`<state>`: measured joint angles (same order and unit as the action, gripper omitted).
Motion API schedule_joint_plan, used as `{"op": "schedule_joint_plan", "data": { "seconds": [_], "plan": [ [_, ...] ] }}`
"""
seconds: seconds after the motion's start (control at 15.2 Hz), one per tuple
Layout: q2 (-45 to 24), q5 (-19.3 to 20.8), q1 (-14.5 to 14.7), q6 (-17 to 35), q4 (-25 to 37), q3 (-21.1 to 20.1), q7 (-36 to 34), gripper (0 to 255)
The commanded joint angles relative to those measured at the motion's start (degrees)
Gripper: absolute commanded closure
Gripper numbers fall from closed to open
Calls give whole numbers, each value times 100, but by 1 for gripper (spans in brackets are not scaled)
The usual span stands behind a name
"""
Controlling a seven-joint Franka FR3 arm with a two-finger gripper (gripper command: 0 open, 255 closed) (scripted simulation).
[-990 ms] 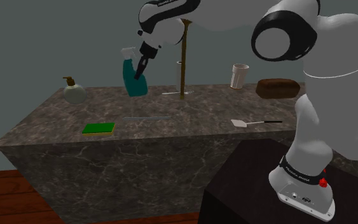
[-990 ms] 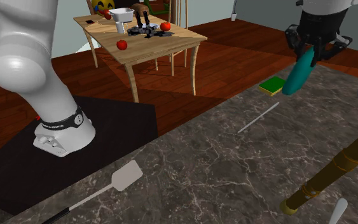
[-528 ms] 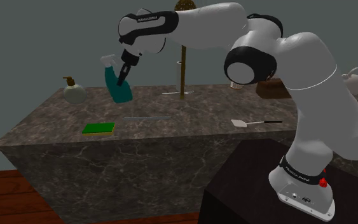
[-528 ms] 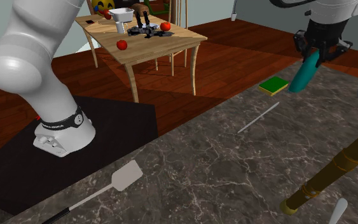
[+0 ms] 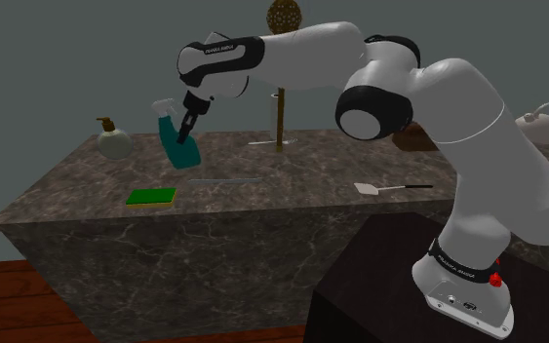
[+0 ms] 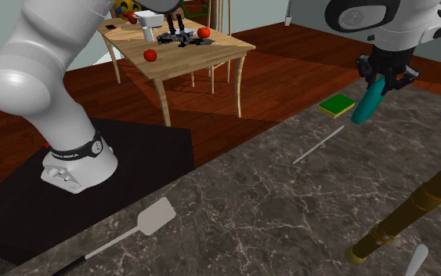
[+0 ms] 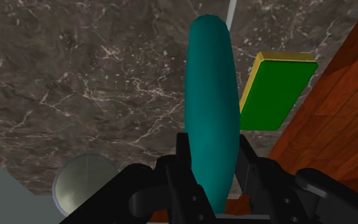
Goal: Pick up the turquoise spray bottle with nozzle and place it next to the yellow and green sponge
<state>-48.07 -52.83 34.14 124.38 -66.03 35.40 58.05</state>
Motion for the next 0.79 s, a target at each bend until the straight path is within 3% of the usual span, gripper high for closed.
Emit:
{"op": "schedule_joint_plan", "data": {
  "seconds": [0.0,0.73],
  "plan": [
    [-67,-54,-12,95,-36,-40,64,255],
    [-248,-227,-26,403,-204,-168,286,255]
  ]
}}
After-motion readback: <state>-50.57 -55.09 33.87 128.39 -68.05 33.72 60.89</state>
